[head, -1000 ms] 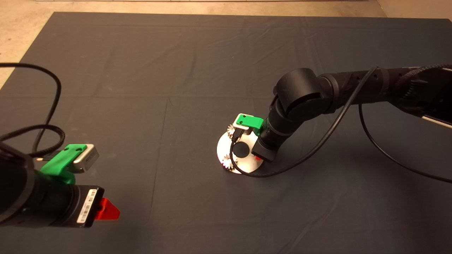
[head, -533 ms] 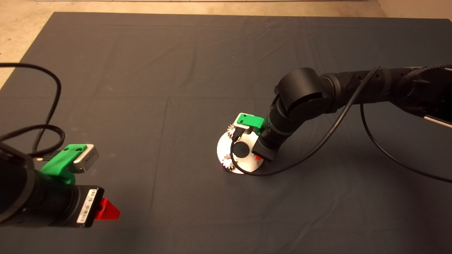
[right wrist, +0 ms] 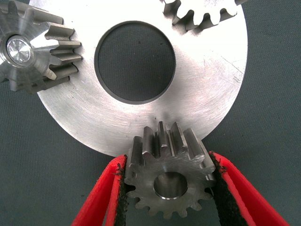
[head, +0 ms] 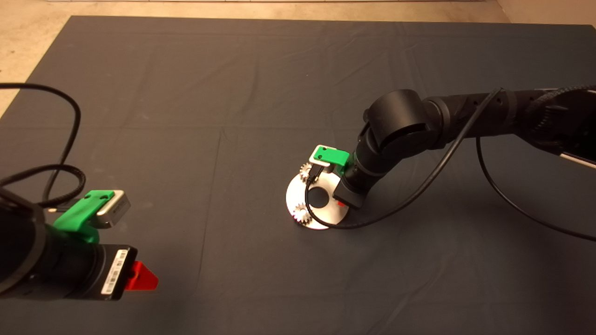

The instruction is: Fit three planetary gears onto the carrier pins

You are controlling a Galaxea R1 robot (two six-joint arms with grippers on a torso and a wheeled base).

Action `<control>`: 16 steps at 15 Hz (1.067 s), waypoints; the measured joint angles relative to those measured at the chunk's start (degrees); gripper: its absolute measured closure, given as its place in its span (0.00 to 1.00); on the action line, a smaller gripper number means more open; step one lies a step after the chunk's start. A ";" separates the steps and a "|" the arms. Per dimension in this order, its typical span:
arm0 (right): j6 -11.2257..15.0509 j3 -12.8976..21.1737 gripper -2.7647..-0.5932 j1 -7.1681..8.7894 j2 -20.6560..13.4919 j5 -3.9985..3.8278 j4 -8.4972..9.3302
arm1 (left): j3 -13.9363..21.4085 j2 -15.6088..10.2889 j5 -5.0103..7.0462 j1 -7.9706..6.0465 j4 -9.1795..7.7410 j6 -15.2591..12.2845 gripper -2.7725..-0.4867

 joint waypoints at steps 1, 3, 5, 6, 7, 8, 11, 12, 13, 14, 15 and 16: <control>0.00 0.02 0.78 -0.02 0.02 -0.06 -0.02 | 0.00 0.00 0.00 0.00 0.00 0.00 0.26; 0.05 0.11 0.78 -0.11 0.02 -0.13 -0.24 | 0.00 0.00 -0.02 0.00 0.00 0.00 0.26; 0.16 0.18 0.78 -0.13 0.02 -0.19 -0.41 | 0.00 0.00 -0.02 0.00 0.00 0.00 0.26; 0.16 0.20 0.78 -0.13 0.02 -0.20 -0.44 | 0.00 0.00 -0.01 0.00 0.00 0.00 0.26; 0.16 0.24 0.78 -0.13 0.04 -0.22 -0.46 | 0.00 0.00 -0.02 0.00 0.00 0.00 0.26; 0.16 0.29 0.78 -0.15 0.04 -0.22 -0.51 | 0.00 0.00 -0.02 0.00 0.00 0.00 0.26; 0.16 0.29 0.78 -0.16 0.15 -0.41 -0.60 | 0.00 0.00 0.00 0.00 0.00 0.00 0.26; 0.16 0.29 0.78 -0.16 0.20 -0.51 -0.63 | 0.00 0.00 -0.02 0.00 0.00 0.00 0.26; 0.16 0.29 0.78 -0.17 0.20 -0.55 -0.63 | 0.00 0.00 0.00 0.00 0.00 0.00 0.26; 0.16 0.29 0.78 -0.18 0.18 -0.52 -0.66 | 0.00 0.00 -0.02 0.00 0.00 0.00 0.26; 0.18 0.30 0.78 -0.18 0.20 -0.52 -0.73 | 0.00 0.00 0.00 0.00 0.00 0.00 0.26; 0.18 0.38 0.78 -0.22 0.20 -0.57 -0.90 | 0.00 0.00 -0.01 0.00 0.00 0.00 0.26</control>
